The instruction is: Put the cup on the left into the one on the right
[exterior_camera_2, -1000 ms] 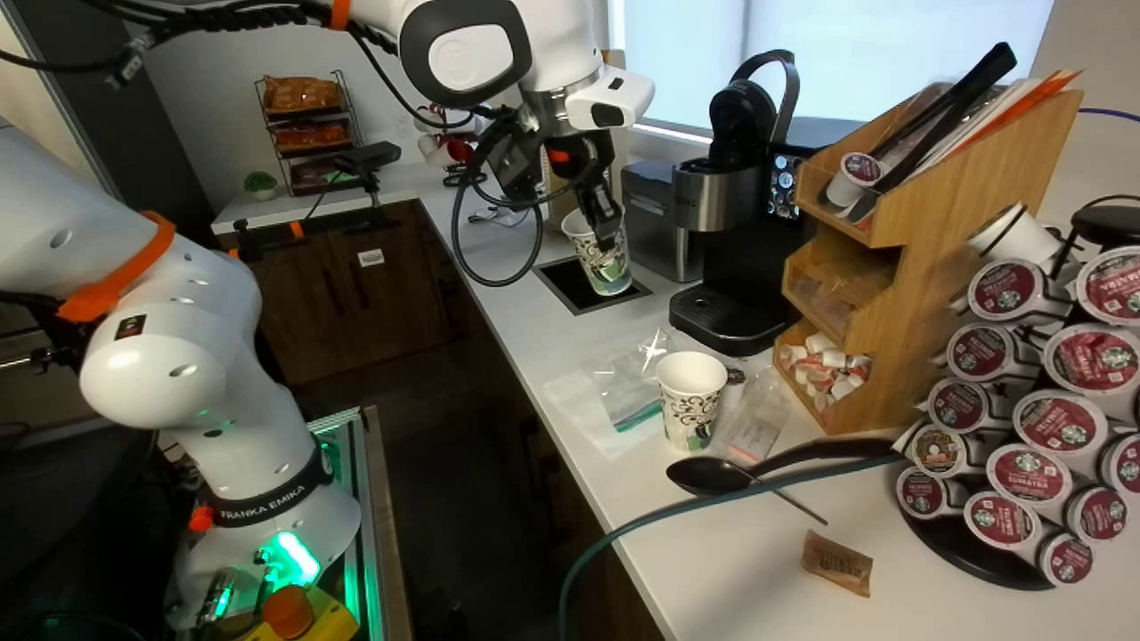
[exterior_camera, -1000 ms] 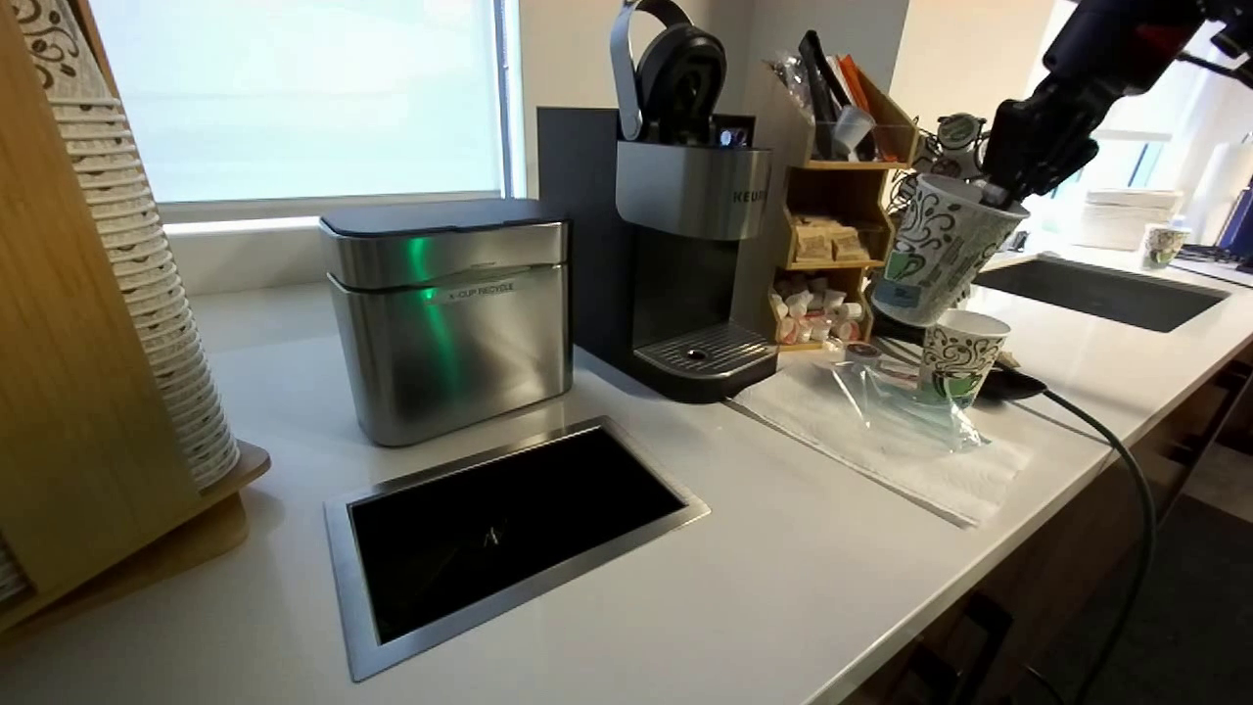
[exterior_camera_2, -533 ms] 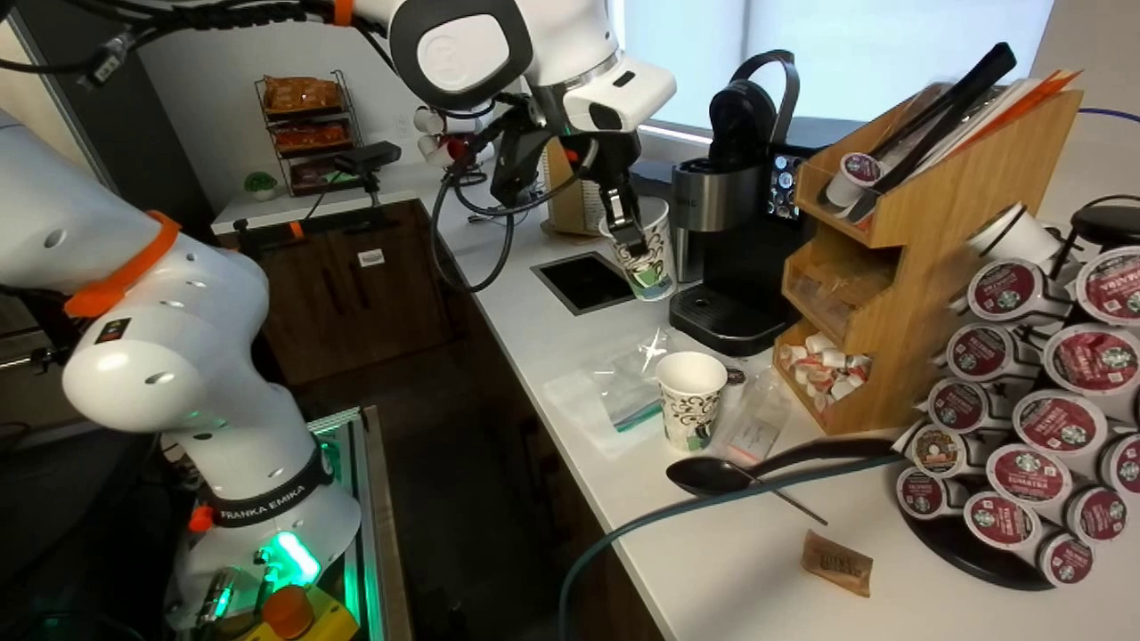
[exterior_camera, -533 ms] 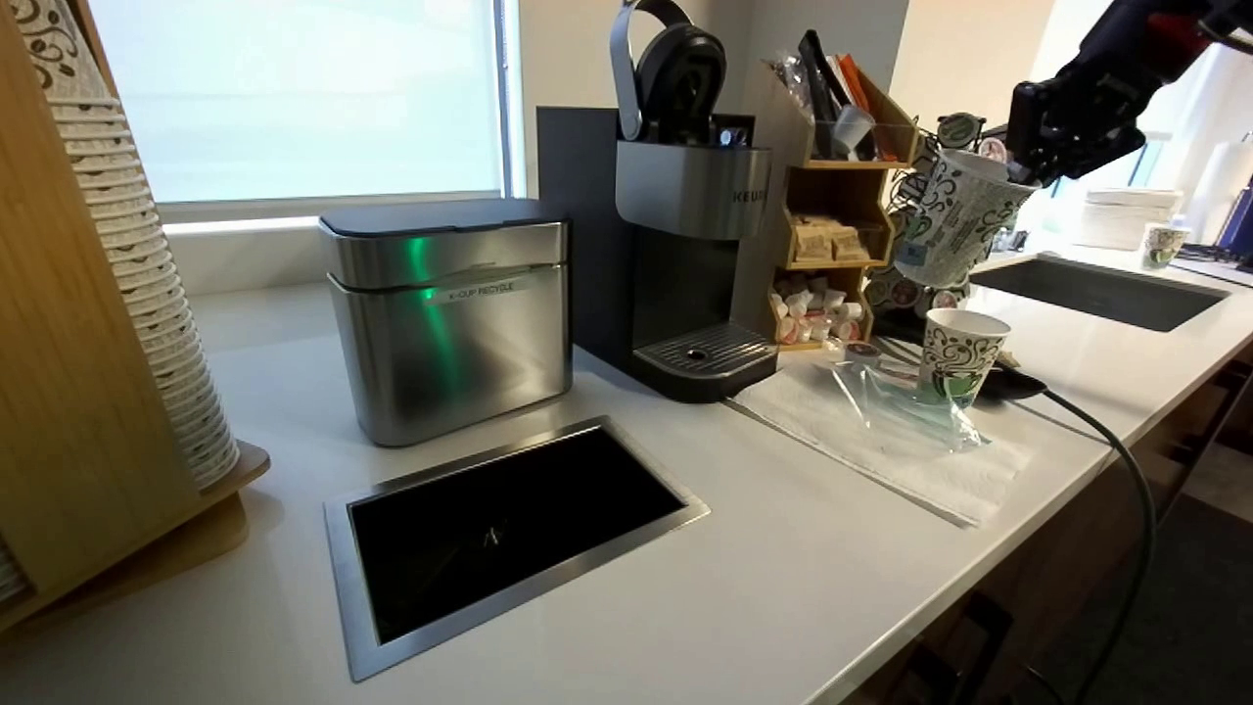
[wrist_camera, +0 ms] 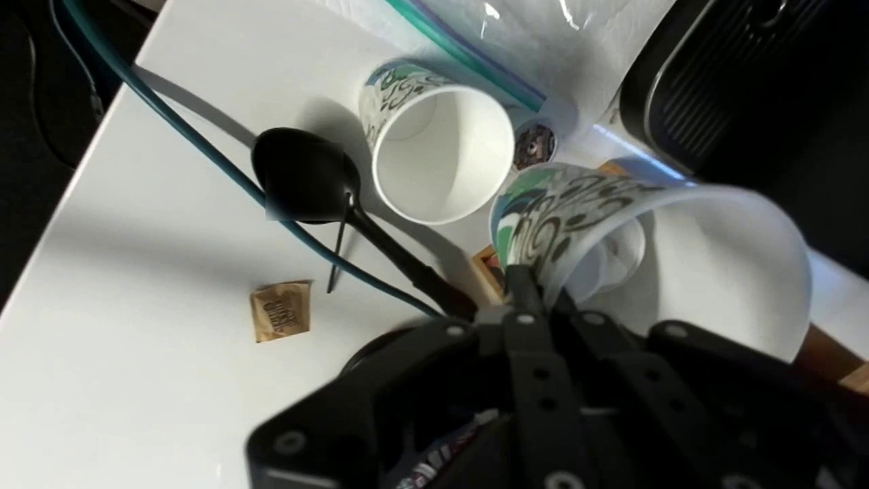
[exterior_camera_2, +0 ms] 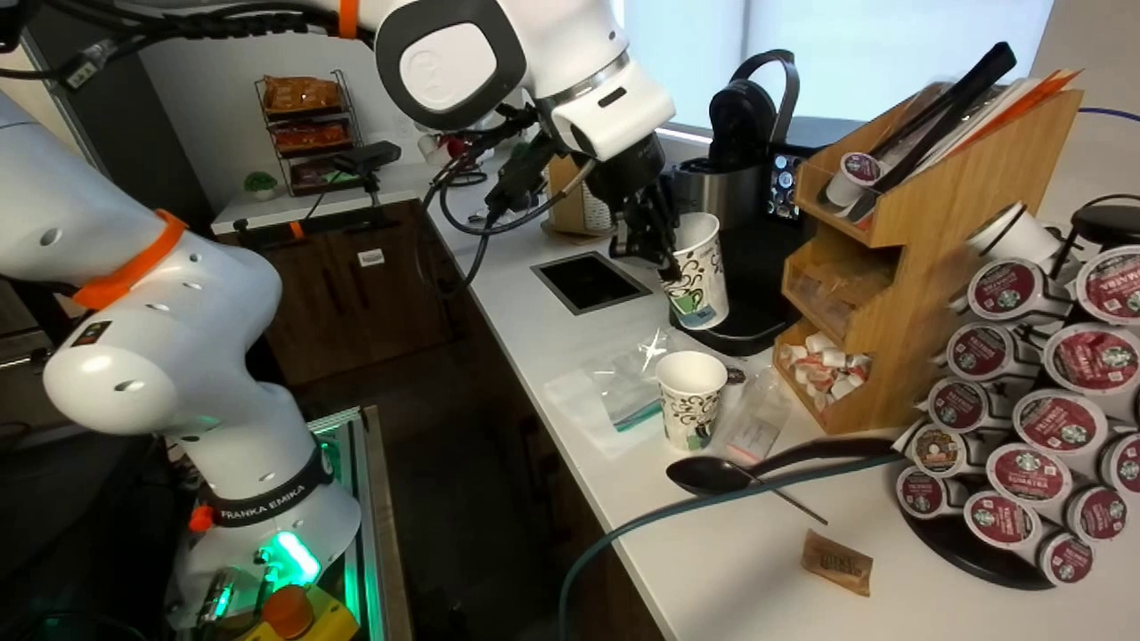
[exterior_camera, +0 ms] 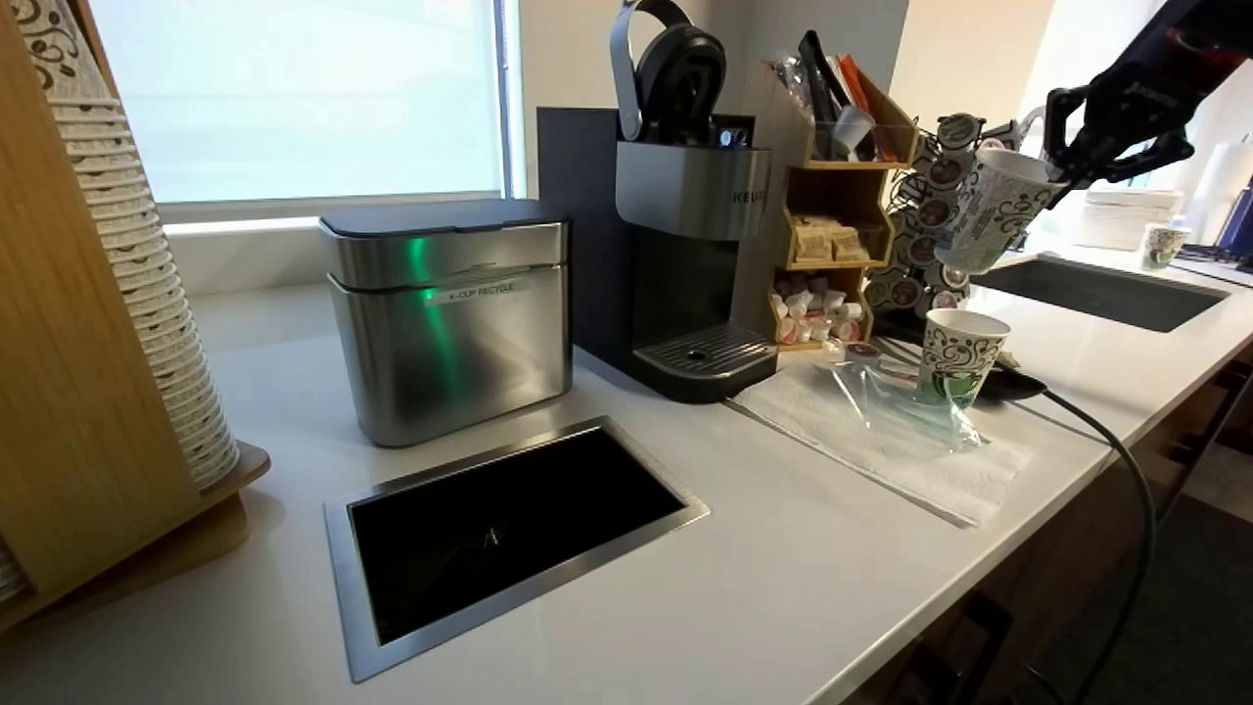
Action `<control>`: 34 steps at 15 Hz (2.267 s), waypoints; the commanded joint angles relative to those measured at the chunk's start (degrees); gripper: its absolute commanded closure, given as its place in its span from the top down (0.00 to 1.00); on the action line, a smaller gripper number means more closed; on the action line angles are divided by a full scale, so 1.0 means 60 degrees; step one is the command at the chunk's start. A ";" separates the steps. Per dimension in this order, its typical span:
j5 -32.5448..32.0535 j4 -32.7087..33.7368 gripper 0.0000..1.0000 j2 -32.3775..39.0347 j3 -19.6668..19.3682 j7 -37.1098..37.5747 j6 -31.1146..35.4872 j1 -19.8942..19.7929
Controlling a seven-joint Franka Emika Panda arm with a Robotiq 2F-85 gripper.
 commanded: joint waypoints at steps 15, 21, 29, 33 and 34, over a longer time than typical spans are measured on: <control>-0.2306 -0.0605 0.01 -0.0183 0.1498 0.8656 -0.0390 -0.1185; -0.1750 -0.0392 0.01 0.0236 0.1157 0.8631 -0.0353 -0.0489; -0.1686 -0.0296 0.01 0.0893 0.0842 0.8629 -0.0097 -0.0224; -0.1553 -0.0150 0.29 0.1140 0.0691 0.8578 -0.0100 -0.0075; -0.1532 -0.0123 0.36 0.1178 0.0653 0.8559 -0.0082 -0.0039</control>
